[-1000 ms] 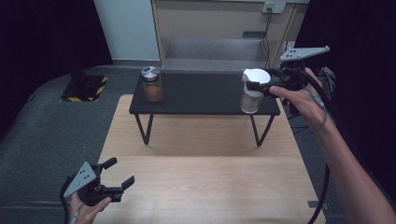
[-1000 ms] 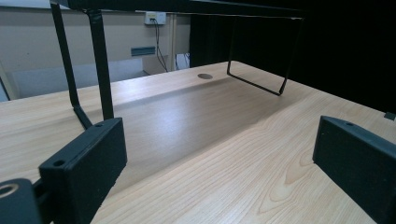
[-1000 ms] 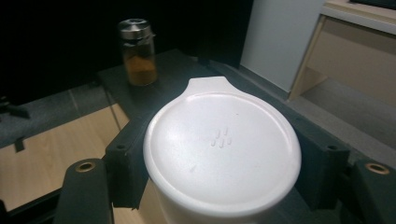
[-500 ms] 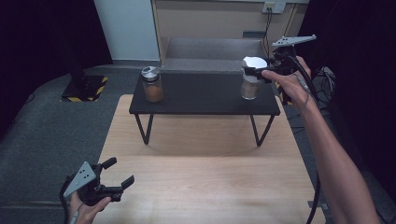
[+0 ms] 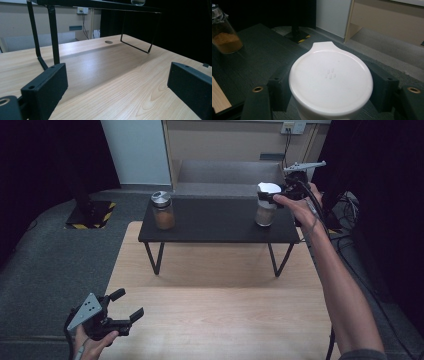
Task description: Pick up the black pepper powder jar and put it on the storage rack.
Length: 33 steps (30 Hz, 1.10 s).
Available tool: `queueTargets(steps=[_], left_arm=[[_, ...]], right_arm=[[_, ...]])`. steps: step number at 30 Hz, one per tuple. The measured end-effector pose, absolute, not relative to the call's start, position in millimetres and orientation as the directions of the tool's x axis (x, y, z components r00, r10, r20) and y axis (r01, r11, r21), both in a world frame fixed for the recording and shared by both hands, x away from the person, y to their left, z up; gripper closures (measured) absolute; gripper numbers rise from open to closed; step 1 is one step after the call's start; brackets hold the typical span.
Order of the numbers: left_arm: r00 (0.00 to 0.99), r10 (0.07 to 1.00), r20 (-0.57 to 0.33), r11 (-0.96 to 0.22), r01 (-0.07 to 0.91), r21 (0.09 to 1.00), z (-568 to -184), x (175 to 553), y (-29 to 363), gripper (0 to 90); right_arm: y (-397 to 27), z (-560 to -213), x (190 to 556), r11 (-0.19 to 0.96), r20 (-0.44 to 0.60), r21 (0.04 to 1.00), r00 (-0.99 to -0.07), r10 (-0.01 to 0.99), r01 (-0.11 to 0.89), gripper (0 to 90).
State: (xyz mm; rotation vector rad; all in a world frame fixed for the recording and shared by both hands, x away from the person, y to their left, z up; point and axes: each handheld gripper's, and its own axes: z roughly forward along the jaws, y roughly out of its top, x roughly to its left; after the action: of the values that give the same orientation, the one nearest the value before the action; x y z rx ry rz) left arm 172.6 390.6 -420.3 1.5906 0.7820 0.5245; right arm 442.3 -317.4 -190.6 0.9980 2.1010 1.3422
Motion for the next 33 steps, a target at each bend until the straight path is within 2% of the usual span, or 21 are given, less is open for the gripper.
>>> queueTargets(steps=[3,5,7,9,12,17,21,33], left_arm=[[0.667,0.738,-0.098,-0.043,0.192,0.981,-420.5,172.8,391.1,2.0],[0.668,0.738,-0.094,-0.044,0.187,0.981,-420.1,172.0,390.8,1.9],[0.668,0.738,-0.091,-0.047,0.186,0.981,-419.8,171.7,390.7,2.0],[0.669,0.737,-0.091,-0.048,0.187,0.981,-419.5,171.6,390.4,2.0],[0.672,0.735,-0.089,-0.049,0.183,0.982,-419.2,171.6,389.6,2.0],[0.675,0.733,-0.087,-0.054,0.186,0.981,-419.1,172.6,388.9,2.0],[0.675,0.733,-0.087,-0.053,0.184,0.981,-419.1,173.0,388.5,2.0],[0.669,0.739,-0.076,-0.073,0.191,0.979,-417.8,176.4,385.7,2.0]], right_arm=[[-318.6,-188.4,443.9,0.271,0.009,0.901,-0.638,0.770,0.339,30.7],[-320.8,-192.4,440.2,0.260,-0.006,0.915,-0.634,0.773,0.309,20.4],[-325.7,-194.7,436.0,0.210,0.031,0.928,-0.624,0.781,0.309,11.2],[-328.7,-192.5,426.8,0.207,0.007,0.937,-0.609,0.793,0.280,8.8],[-343.9,-188.9,414.7,0.163,0.030,0.954,-0.623,0.781,0.250,8.5],[-366.8,-183.1,382.6,0.162,-0.007,0.970,-0.648,0.761,0.179,8.4],[-380.7,-187.5,363.9,0.160,-0.011,0.974,-0.671,0.742,0.161,8.4],[-426.4,-243.7,299.0,0.099,0.008,0.990,-0.728,0.686,0.104,8.0]])
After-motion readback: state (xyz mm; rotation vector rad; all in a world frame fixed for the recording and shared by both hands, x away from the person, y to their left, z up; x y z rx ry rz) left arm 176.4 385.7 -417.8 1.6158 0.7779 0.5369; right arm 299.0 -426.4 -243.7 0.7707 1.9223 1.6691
